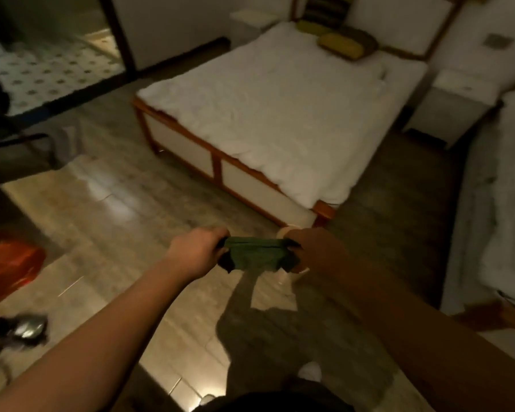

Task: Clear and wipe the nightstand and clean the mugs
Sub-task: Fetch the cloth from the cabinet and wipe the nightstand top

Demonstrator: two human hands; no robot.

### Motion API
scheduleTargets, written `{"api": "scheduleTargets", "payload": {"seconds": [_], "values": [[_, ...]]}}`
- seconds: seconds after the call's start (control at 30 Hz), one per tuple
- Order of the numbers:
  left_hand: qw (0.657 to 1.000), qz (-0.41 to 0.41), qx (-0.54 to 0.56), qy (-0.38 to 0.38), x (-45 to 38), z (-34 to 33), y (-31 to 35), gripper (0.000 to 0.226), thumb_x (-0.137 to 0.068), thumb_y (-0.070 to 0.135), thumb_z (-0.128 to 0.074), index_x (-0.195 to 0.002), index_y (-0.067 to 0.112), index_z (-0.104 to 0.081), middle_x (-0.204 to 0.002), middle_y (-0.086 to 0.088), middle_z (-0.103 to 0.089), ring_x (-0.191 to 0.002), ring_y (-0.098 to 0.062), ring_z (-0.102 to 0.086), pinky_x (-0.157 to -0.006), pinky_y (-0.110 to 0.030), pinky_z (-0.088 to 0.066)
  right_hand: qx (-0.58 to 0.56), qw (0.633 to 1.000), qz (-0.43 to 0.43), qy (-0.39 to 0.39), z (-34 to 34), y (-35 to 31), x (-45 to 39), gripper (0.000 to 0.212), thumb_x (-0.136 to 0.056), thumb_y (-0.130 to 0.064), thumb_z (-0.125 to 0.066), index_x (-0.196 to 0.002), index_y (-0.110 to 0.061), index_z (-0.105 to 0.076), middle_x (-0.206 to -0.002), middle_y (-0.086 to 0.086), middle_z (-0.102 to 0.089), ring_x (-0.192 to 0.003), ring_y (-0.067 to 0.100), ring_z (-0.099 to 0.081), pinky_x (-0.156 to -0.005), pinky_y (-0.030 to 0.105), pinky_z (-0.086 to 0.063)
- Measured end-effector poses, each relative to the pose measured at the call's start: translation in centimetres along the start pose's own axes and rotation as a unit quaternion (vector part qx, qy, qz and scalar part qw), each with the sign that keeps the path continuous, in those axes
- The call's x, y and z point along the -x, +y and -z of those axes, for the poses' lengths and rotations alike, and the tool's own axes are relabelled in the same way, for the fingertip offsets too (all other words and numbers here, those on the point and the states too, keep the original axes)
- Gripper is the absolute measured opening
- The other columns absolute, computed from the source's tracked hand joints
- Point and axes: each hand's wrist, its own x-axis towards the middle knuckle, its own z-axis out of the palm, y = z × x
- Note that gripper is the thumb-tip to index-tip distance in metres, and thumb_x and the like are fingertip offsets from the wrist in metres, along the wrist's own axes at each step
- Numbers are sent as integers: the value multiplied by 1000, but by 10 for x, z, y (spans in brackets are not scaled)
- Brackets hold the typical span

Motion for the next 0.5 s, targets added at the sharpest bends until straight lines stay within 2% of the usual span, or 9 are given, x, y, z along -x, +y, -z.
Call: {"api": "scheduleTargets", "payload": {"seconds": [0.07,0.2,0.37,0.43,0.5], "values": [[999,-38,-8,-11,-37,-2,40,13,-93,36,-53,-103,28,-56,-96,2,-63,-89,-21,-61,-76,-42,-55,-24,998,-63,3,16,41,22,18,-93,-25,-58,-110,-22,-64,-98,-4,-64,-95,18,-62,-76,19,-39],[995,-103,-8,3,-102,-7,122,7,-91,35,-54,-95,30,-55,-92,7,-59,-86,-17,-60,-74,-39,-54,0,989,-145,31,49,120,56,26,-97,-20,-50,-120,-18,-62,-118,6,-63,-110,25,-58,-98,37,-43],[985,-170,-11,14,-172,-25,217,7,-91,35,-55,-97,31,-58,-88,8,-58,-83,-15,-59,-69,-33,-49,-3,979,-196,53,91,209,98,22,-97,-20,-48,-112,-18,-65,-110,7,-65,-101,24,-60,-90,34,-46],[982,-186,-8,13,-198,-33,253,7,-92,34,-55,-98,33,-57,-86,11,-54,-83,-13,-57,-67,-31,-44,-5,976,-209,58,106,243,116,24,-98,-21,-46,-113,-20,-65,-108,5,-65,-99,23,-60,-83,29,-43],[979,-205,-14,3,-223,-39,288,4,-92,35,-53,-95,36,-55,-84,12,-54,-83,-13,-58,-66,-31,-44,1,975,-218,54,120,277,133,25,-99,-22,-45,-115,-22,-64,-106,2,-65,-96,22,-60,-78,27,-40]]}}
